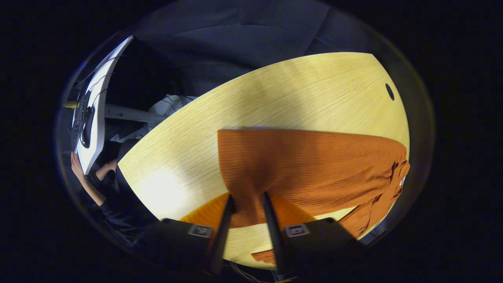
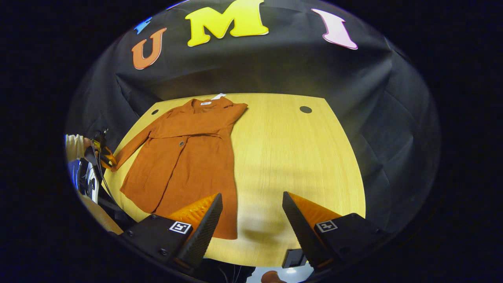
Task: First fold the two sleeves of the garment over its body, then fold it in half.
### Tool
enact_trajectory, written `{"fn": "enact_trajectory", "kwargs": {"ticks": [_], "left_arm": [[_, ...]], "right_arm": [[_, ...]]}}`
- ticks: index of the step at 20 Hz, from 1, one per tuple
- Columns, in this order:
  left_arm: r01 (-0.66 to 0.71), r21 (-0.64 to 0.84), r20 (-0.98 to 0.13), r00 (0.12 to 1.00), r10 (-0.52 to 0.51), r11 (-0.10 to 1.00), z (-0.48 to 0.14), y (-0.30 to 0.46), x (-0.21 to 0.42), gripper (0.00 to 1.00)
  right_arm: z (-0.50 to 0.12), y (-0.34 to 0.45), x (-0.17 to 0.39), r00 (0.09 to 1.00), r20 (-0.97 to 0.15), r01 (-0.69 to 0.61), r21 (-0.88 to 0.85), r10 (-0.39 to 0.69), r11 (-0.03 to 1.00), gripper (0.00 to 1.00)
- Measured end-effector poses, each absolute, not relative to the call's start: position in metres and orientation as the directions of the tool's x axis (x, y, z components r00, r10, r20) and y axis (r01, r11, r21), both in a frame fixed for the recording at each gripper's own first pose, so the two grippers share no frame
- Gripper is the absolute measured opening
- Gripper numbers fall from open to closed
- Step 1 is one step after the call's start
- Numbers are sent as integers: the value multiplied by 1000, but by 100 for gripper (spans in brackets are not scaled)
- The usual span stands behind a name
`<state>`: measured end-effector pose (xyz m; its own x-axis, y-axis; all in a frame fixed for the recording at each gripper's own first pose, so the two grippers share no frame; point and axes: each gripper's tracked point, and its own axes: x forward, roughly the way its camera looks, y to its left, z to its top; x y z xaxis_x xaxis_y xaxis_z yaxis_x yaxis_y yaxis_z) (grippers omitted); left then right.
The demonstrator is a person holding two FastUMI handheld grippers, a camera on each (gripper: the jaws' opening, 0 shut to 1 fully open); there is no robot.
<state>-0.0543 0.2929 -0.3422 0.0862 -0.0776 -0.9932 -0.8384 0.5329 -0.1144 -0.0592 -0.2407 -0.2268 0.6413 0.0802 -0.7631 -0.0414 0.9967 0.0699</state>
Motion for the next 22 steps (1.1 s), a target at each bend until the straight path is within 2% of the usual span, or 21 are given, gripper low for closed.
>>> {"fn": "enact_trajectory", "kwargs": {"ticks": [2, 3, 5, 6, 7, 9, 10, 11, 14, 16, 20, 22], "left_arm": [[-807, -140, -990, 109, -89, 574, -342, 292, -48, 6], [-799, -153, -988, 118, -98, 581, -341, 290, -48, 7], [-796, -146, -989, 117, -87, 587, -335, 291, -49, 4], [-793, -147, -989, 123, -82, 592, -331, 292, -46, 4], [-792, -159, -987, 132, -89, 590, -323, 289, -42, 3], [-780, -184, -983, 158, -96, 598, -307, 285, -31, 3], [-763, -191, -981, 167, -97, 617, -297, 282, -25, 3], [-744, -192, -981, 171, -94, 641, -286, 278, -19, 3], [-681, -201, -976, 200, -86, 704, -251, 258, 10, 3], [-631, -196, -975, 210, -78, 751, -228, 239, 34, 3], [-500, -173, -970, 235, -60, 849, -191, 181, 87, 3], [-447, -171, -968, 244, -64, 878, -181, 138, 115, 3]], "right_arm": [[-226, -263, -61, 648, -760, 8, 62, 42, 998, 99], [-223, -273, -60, 666, -746, 27, 57, 25, 998, 95], [-228, -290, -65, 671, -741, 49, 36, -6, 998, 99], [-232, -295, -67, 666, -746, 59, 37, -11, 998, 94], [-238, -296, -69, 657, -754, 64, 52, -3, 997, 99], [-252, -298, -76, 638, -770, 60, 65, 12, 996, 96], [-258, -299, -77, 634, -773, 60, 71, 17, 996, 99], [-262, -295, -77, 629, -777, 54, 89, 36, 995, 95], [-274, -288, -75, 625, -777, 22, 109, 72, 994, 95], [-278, -283, -69, 622, -775, 6, 144, 109, 990, 99], [-280, -281, -58, 627, -760, 19, 235, 172, 972, 99], [-286, -283, -56, 623, -759, 32, 265, 188, 964, 95]]}}
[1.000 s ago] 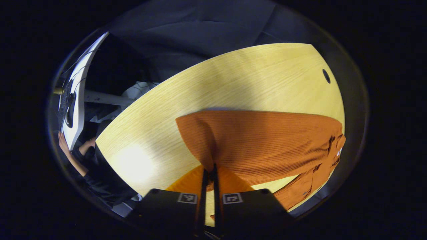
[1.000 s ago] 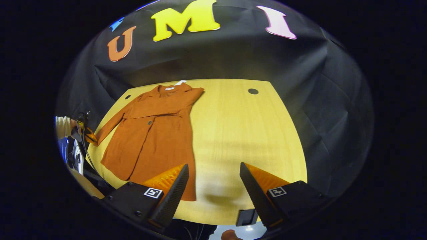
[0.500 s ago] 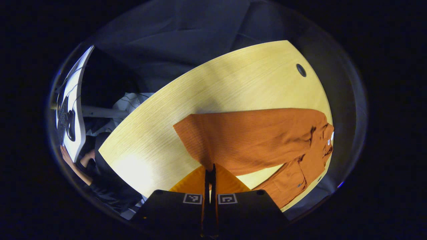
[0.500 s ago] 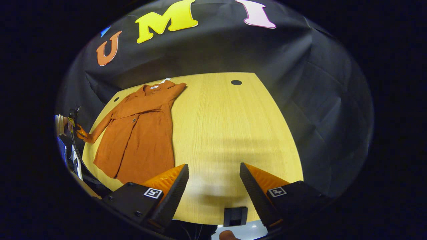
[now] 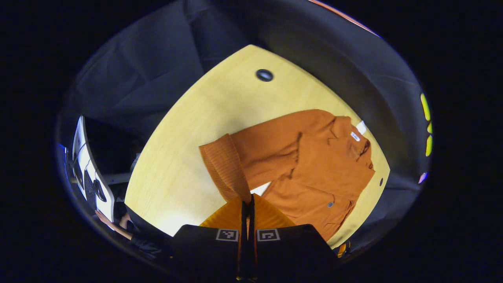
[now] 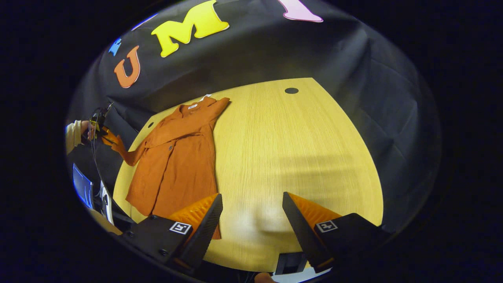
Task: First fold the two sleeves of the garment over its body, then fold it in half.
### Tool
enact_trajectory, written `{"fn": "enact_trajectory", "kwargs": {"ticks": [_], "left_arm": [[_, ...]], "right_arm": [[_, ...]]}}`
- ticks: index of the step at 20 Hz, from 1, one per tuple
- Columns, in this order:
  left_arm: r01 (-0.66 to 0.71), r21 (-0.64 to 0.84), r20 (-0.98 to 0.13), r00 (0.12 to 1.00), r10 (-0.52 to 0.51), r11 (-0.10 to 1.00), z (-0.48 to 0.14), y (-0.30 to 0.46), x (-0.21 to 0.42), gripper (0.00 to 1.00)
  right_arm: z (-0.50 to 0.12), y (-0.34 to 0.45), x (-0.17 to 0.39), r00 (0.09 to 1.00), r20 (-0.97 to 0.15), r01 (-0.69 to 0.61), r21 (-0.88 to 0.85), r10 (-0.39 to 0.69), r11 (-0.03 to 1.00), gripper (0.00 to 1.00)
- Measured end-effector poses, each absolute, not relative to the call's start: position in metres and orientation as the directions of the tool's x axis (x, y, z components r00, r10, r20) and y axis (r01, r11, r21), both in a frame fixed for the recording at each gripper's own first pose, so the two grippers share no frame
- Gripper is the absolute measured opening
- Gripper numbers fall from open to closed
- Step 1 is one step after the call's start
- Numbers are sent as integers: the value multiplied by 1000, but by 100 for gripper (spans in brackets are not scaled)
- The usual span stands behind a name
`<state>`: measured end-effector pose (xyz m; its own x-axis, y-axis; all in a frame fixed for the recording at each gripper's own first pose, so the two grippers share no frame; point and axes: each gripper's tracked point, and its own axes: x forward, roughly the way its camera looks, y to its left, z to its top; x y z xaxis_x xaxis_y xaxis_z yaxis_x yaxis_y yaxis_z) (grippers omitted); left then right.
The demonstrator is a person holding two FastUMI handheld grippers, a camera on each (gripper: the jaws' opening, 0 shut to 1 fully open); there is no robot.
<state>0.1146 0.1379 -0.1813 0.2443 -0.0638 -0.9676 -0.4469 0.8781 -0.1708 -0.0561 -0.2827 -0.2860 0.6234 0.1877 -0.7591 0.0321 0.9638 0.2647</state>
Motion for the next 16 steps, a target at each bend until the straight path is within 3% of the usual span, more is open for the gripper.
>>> {"fn": "enact_trajectory", "kwargs": {"ticks": [1, 4, 8, 10, 11, 12, 14, 16], "left_arm": [[-416, -157, -969, 239, -59, 896, -178, 118, 128, 3], [-289, -152, -969, 230, -86, 945, -184, 40, 164, 0], [-122, -149, -965, 236, -118, 981, -203, -69, 213, 3], [-54, -149, -966, 223, -133, 987, -216, -118, 230, 3], [-31, -147, -968, 211, -137, 989, -222, -138, 237, 3], [-21, -150, -969, 200, -143, 988, -228, -157, 244, 3], [-10, -144, -974, 180, -140, 990, -241, -187, 257, 3], [12, -121, -978, 171, -122, 993, -251, -210, 273, 3]], "right_arm": [[-292, -289, -54, 623, -762, 48, 265, 178, 963, 99], [-310, -304, -55, 597, -784, 123, 301, 172, 946, 94], [-317, -315, -54, 576, -793, 172, 355, 199, 919, 99], [-313, -323, -59, 581, -789, 194, 374, 201, 907, 94], [-313, -326, -58, 584, -789, 203, 369, 190, 907, 99], [-311, -328, -58, 589, -787, 211, 368, 183, 906, 94], [-311, -334, -63, 593, -787, 227, 368, 172, 902, 99], [-309, -340, -72, 593, -790, 251, 364, 155, 897, 94]]}}
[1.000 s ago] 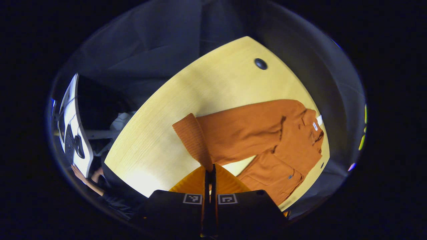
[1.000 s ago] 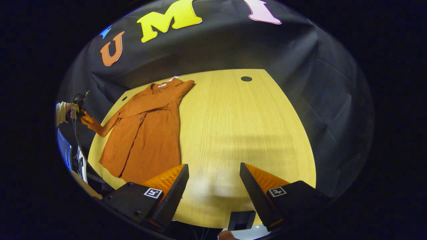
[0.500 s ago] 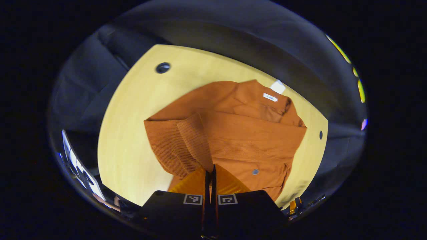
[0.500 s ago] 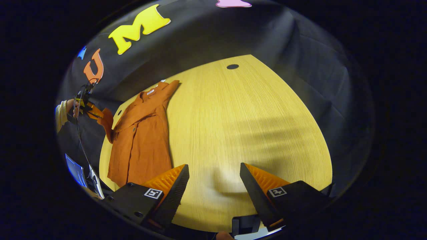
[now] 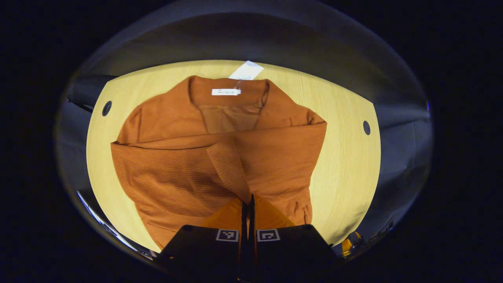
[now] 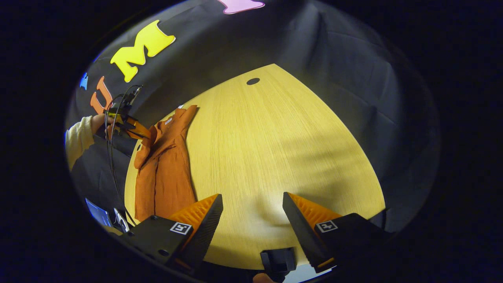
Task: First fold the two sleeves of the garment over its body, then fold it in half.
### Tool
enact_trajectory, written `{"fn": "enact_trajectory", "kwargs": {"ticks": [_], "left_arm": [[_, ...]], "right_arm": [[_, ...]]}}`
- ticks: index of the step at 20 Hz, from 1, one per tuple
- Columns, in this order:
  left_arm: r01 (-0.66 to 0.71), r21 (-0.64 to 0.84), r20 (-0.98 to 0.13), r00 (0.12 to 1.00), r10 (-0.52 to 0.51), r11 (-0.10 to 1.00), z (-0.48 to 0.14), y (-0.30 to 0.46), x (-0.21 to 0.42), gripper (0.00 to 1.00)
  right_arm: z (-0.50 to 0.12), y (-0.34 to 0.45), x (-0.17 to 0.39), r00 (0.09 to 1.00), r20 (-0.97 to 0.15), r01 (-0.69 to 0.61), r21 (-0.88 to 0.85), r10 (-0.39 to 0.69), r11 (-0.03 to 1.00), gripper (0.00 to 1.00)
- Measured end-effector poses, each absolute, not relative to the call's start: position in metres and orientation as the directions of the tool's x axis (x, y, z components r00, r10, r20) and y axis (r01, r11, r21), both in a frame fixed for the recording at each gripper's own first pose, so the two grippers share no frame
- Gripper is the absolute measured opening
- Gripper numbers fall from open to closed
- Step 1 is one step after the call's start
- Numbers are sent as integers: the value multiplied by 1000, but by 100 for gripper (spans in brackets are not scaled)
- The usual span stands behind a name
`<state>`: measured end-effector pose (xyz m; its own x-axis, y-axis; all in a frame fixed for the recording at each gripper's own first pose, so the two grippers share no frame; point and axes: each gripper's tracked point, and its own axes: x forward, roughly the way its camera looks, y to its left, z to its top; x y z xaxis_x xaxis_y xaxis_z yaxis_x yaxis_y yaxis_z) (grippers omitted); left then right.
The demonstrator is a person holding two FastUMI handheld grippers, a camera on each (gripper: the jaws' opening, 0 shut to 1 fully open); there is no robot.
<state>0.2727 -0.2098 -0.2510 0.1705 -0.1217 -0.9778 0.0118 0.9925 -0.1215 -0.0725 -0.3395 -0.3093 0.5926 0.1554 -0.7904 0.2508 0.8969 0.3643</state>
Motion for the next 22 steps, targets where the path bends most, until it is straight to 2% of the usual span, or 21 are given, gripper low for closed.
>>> {"fn": "enact_trajectory", "kwargs": {"ticks": [1, 4, 5, 6, 8, 9, 10, 11, 13, 14, 16, 17, 22], "left_arm": [[21, -115, -979, 167, -117, 993, -255, -221, 280, 3], [39, -82, -979, 185, -88, 996, -261, -247, 309, 3], [41, -69, -979, 192, -75, 997, -288, -242, 264, 6], [38, -52, -978, 201, -58, 998, -265, -251, 304, 9], [36, -76, -974, 212, -82, 996, -269, -260, 304, 25], [38, -88, -973, 212, -94, 995, -266, -264, 301, 34], [40, -103, -971, 212, -109, 994, -264, -269, 299, 38], [38, -111, -970, 211, -116, 993, -261, -272, 296, 59], [26, -122, -965, 230, -125, 992, -253, -274, 292, 100], [22, -139, -961, 238, -140, 990, -248, -275, 288, 94], [13, -172, -949, 265, -169, 985, -236, -273, 280, 95], [18, -173, -945, 280, -171, 985, -229, -268, 274, 97], [-7, -197, -910, 375, -180, 980, -214, -227, 234, 99]], "right_arm": [[-308, -343, -81, 592, -793, 260, 361, 148, 896, 99], [-307, -358, -108, 587, -802, 308, 349, 112, 885, 98], [-307, -364, -117, 582, -807, 328, 345, 99, 879, 94], [-306, -368, -124, 582, -808, 343, 344, 90, 874, 94], [-305, -373, -137, 578, -813, 365, 333, 69, 869, 99], [-304, -376, -143, 581, -812, 371, 333, 63, 867, 99], [-303, -378, -147, 583, -811, 379, 332, 56, 864, 94], [-301, -382, -150, 583, -811, 387, 334, 52, 860, 98], [-298, -387, -157, 584, -810, 392, 344, 58, 853, 98], [-297, -386, -157, 583, -810, 385, 344, 64, 856, 98], [-294, -381, -154, 588, -805, 348, 343, 82, 872, 99], [-291, -378, -150, 590, -802, 324, 342, 94, 882, 94], [-283, -348, -123, 582, -791, 154, 335, 189, 930, 94]]}}
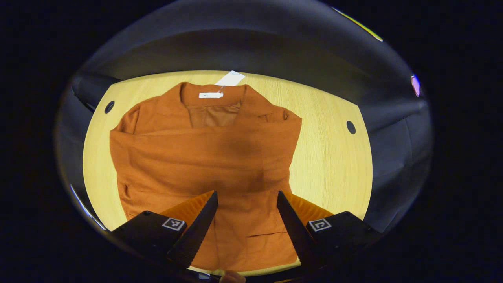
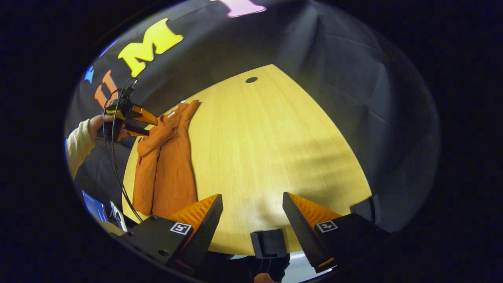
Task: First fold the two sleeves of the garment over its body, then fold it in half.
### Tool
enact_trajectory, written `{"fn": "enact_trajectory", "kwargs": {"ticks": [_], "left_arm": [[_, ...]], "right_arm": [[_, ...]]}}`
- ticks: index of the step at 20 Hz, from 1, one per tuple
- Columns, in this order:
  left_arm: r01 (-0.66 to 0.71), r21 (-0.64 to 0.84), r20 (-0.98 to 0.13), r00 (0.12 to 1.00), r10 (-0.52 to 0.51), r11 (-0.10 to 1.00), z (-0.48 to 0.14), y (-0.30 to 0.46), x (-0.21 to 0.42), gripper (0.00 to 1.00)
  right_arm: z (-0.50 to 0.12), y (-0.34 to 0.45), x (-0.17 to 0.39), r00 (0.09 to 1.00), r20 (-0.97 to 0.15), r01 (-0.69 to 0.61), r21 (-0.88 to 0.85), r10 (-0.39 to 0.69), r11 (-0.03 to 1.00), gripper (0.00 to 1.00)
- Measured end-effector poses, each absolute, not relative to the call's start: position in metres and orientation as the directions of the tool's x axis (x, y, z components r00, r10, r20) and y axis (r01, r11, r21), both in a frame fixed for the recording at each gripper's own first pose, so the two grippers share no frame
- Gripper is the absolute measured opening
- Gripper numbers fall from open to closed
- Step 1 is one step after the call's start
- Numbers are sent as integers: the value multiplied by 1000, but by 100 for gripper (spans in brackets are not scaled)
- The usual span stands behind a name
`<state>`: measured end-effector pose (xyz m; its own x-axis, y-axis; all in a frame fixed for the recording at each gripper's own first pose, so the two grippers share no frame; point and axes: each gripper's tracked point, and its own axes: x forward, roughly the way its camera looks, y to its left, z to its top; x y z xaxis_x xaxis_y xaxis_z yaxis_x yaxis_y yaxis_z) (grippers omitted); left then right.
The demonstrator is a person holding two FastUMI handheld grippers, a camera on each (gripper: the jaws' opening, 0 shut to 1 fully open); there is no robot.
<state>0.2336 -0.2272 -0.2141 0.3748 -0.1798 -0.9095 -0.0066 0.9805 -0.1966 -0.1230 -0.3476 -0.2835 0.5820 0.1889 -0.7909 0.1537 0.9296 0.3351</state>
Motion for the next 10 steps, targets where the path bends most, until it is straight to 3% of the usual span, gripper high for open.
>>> {"fn": "enact_trajectory", "kwargs": {"ticks": [1, 2, 4, 7, 8, 10], "left_arm": [[-14, -203, -904, 387, -182, 979, -217, -215, 222, 99], [-24, -204, -899, 401, -177, 979, -219, -202, 211, 99], [-54, -206, -883, 441, -162, 977, -224, -173, 192, 99], [-75, -139, -878, 471, -88, 987, -239, -114, 156, 99], [-74, -99, -877, 478, -52, 992, -243, -89, 143, 99], [-86, -68, -885, 465, -21, 994, -257, -47, 113, 99]], "right_arm": [[-283, -340, -118, 577, -789, 114, 336, 213, 935, 99], [-283, -330, -113, 565, -787, 72, 345, 247, 936, 94], [-289, -310, -105, 528, -796, 1, 347, 294, 938, 98], [-301, -290, -91, 497, -817, -82, 292, 293, 953, 94], [-303, -281, -87, 487, -822, -105, 279, 294, 954, 99], [-311, -256, -81, 461, -831, -141, 277, 310, 951, 99]]}}
